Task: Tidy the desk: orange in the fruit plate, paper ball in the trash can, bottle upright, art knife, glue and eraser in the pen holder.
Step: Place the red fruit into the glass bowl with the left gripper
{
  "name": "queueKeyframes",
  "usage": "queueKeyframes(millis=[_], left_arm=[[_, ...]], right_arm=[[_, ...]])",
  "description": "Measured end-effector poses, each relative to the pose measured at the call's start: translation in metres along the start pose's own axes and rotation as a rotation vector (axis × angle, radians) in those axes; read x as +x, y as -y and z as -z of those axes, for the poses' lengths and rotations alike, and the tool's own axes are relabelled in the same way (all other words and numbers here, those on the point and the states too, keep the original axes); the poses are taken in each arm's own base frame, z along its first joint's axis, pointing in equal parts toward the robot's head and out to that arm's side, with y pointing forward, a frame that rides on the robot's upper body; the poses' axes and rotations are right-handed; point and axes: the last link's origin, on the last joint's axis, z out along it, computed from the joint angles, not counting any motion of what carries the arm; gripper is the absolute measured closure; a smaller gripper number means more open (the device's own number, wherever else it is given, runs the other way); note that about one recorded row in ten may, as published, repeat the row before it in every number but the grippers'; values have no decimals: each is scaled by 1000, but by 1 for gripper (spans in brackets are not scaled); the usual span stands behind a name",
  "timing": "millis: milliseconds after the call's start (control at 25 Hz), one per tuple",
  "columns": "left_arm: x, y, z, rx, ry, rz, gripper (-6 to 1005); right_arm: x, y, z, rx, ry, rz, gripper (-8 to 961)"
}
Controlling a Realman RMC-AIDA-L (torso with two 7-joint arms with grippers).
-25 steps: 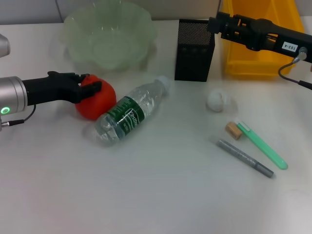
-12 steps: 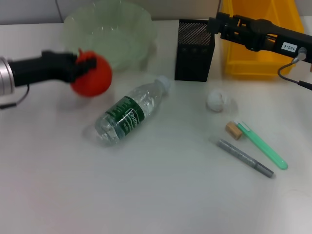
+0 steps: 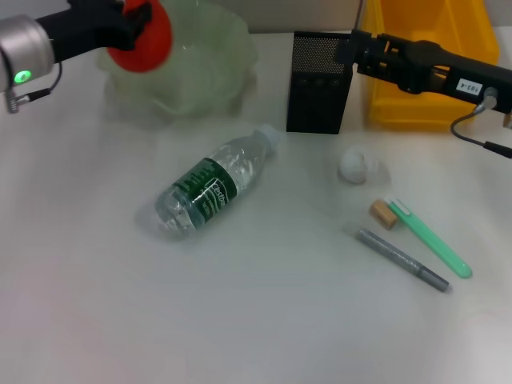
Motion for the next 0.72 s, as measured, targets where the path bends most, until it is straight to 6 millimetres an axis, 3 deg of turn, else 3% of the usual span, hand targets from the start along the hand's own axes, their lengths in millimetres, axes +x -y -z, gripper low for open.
queueKeyframes(millis=[280, 520, 720], left_arm=[[3, -4, -19, 41, 31, -95, 906], [6, -1, -17, 68, -19, -78, 715], [6, 1, -17, 84, -19, -75, 443]], right_arm=[[-4, -9, 14, -51, -28, 8, 348], [-28, -23, 23, -10, -265, 15, 348], [-48, -27, 22, 155, -490, -17, 348]])
